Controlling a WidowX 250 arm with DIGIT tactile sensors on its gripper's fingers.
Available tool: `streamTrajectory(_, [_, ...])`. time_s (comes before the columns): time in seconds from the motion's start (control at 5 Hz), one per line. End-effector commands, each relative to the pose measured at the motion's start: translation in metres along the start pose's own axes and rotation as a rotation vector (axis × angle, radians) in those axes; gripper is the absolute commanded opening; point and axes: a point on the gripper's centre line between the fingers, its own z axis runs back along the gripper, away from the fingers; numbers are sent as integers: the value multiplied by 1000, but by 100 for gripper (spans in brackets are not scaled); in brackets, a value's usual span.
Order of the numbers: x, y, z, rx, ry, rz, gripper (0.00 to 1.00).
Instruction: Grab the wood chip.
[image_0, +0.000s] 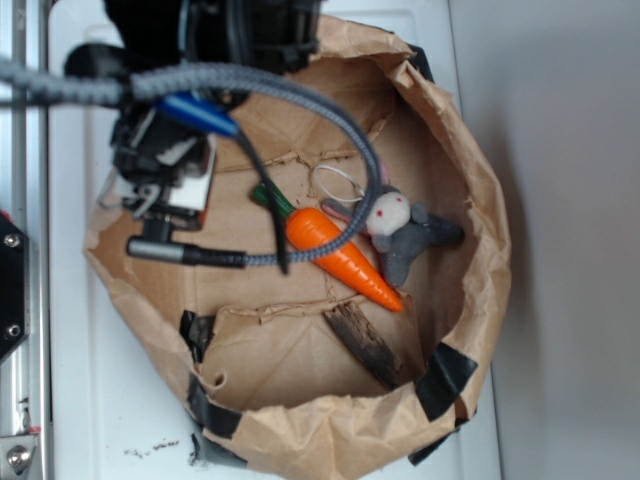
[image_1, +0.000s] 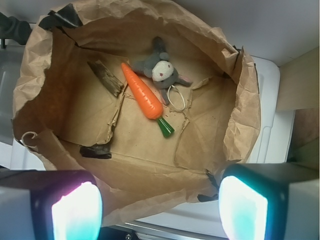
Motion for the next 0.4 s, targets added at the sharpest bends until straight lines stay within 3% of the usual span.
streamTrajectory(0.0, [28,-14,-80,119,-102,-69,100])
streamTrajectory(0.2, [51,-38,-109,145,-87,-95,100])
